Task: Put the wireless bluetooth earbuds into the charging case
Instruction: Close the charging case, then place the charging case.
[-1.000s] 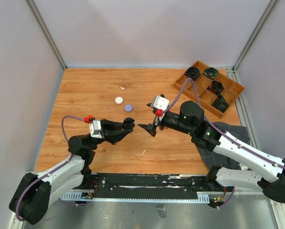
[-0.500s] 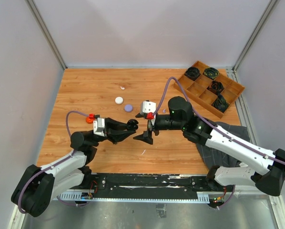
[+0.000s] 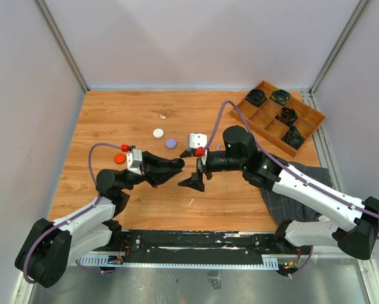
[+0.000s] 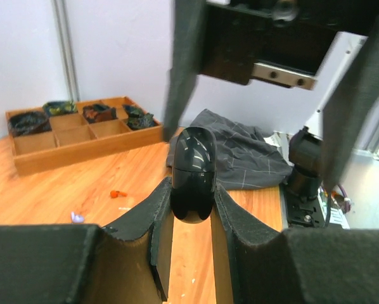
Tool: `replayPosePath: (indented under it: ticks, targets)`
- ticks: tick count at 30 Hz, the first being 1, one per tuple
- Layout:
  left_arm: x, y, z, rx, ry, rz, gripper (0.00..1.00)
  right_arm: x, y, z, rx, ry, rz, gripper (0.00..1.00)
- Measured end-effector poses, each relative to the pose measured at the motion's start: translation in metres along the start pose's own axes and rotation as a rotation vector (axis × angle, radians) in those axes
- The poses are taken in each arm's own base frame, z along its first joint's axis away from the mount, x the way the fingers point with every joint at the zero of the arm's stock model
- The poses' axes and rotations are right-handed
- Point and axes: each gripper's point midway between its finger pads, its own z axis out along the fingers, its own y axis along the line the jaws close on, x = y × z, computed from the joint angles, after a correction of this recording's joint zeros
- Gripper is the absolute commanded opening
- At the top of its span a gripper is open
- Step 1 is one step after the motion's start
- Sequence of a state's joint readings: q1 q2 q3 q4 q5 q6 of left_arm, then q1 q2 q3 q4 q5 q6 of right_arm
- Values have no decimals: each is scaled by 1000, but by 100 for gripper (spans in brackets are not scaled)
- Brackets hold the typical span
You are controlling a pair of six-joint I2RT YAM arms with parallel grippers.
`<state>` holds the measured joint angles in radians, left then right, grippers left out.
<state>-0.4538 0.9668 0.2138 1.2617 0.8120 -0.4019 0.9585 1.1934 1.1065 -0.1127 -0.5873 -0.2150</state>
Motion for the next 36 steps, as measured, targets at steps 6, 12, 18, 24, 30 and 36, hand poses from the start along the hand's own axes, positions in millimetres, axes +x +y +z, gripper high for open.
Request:
replayPosePath:
  ticks: [6,12,18,24,30,36]
  targets:
    - [7,19,3,-98,43,-87,0,-3,-5,-8,48,3,-9,91]
    - [21,34,-3,-241,107,-256,0,8,-25,-27,228,22,-11,91]
    - [49,37,-18,-386,187,-518,2,56,-39,-49,430,58,33,91]
    - [88,31,-34,-544,277,-801,5,98,-53,-65,606,100,86,92]
    - [131,3,-42,-647,417,-973,11,112,-63,-76,710,112,109,94]
    - [169,-5,-63,-791,521,-1045,17,115,-68,-83,766,102,125,94]
